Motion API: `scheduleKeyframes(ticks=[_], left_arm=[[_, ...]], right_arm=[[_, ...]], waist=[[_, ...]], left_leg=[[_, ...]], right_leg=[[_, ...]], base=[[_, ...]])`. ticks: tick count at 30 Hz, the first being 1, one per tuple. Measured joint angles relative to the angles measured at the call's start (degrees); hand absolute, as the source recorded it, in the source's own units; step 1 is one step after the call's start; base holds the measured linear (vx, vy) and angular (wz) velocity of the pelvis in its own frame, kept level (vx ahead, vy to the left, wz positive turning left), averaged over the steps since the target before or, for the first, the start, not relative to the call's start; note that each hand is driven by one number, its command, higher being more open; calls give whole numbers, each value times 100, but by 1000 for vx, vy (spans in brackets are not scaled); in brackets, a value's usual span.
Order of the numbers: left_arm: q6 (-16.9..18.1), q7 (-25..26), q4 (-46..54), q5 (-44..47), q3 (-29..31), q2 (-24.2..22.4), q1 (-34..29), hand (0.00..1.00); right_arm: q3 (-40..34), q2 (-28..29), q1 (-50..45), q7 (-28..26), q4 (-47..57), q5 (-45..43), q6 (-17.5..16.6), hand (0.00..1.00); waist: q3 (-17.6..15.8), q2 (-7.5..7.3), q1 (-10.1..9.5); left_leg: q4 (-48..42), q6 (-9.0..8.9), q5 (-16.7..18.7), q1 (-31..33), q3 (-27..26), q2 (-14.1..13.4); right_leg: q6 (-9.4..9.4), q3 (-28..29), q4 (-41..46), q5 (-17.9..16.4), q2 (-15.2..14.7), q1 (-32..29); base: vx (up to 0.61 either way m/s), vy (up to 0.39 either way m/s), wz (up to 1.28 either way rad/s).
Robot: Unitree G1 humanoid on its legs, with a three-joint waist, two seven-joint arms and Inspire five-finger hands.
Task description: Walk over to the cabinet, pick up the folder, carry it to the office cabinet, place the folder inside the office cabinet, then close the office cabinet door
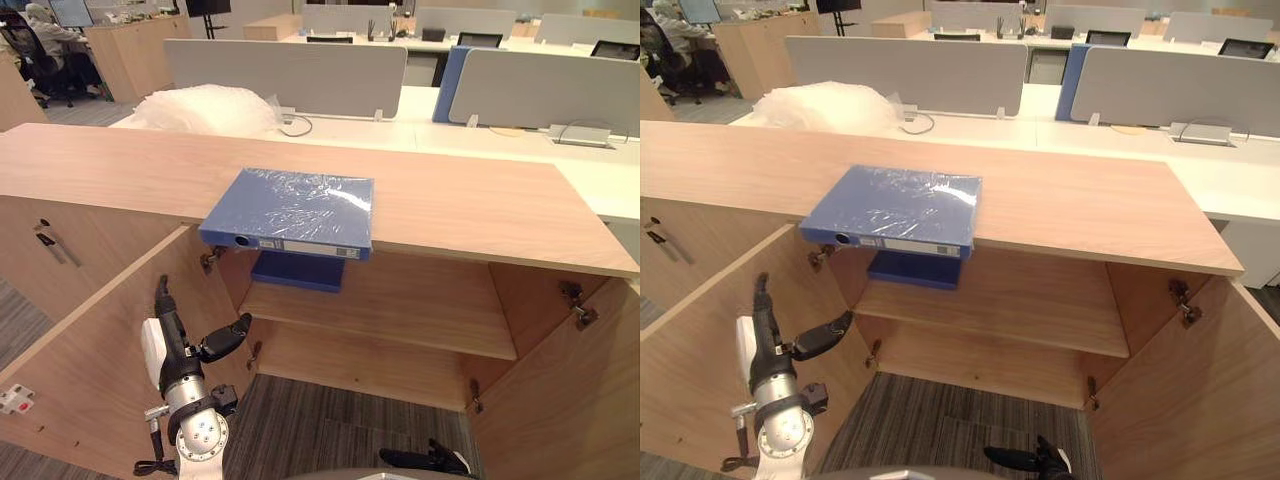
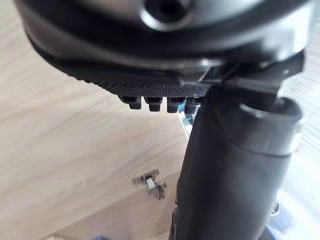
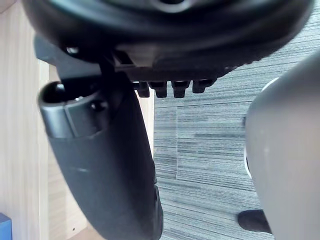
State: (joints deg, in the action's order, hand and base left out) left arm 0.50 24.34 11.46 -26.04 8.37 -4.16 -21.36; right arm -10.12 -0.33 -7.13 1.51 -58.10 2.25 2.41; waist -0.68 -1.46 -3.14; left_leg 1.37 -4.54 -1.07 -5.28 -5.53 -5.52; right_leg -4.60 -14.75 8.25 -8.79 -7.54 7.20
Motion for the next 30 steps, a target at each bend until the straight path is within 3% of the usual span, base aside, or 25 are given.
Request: scheduleKeyframes(ticks=[6, 11, 18, 21, 25, 30], left_arm=[[-400, 330, 433, -1005, 156, -12, -22, 100], [-689, 577, 492, -1886, 106, -3, 7, 100], [-655, 511, 498, -2487, -575, 131, 318, 100], [-508, 440, 385, -2651, -787, 435, 497, 100], [-297, 337, -163, -2913, -961, 1242, 888, 100], [-159, 249, -461, -3137, -973, 1779, 1029, 100]], right_arm=[[17, 70, -59, 47, -4, 6, 5, 100], [115, 40, -79, 62, -16, 99, 2, 100], [122, 21, -44, 46, -148, 214, -68, 100], [117, -18, -6, 39, -218, 211, -94, 100], [111, -124, 111, 31, -404, 215, -135, 100], [-8, -229, 209, 33, -462, 228, -149, 100]], waist=[[150, -59, 8], [221, -25, -3], [322, -2, -2], [354, 58, 21], [363, 167, 65], [288, 278, 167]], left_leg=[[12, -3, 2, -3, -28, -34], [33, -4, 1, -14, -33, -34], [82, -22, -11, -10, -58, -27], [194, -50, -48, -104, -109, -58], [353, -82, -118, -203, -156, -126], [354, -82, -118, -191, -152, -131]], right_leg=[[19, 28, -17, 17, 38, 11], [13, 23, -185, 97, 64, 104], [23, 46, -243, 112, 91, 92], [53, 84, -323, 143, 161, 103], [94, 126, -390, 169, 262, 106], [115, 143, -442, 191, 283, 105]], base=[[-11, -3, -1], [0, 0, 0], [3, 2, -1], [17, -4, -10], [6, -11, -6], [0, 0, 0]])
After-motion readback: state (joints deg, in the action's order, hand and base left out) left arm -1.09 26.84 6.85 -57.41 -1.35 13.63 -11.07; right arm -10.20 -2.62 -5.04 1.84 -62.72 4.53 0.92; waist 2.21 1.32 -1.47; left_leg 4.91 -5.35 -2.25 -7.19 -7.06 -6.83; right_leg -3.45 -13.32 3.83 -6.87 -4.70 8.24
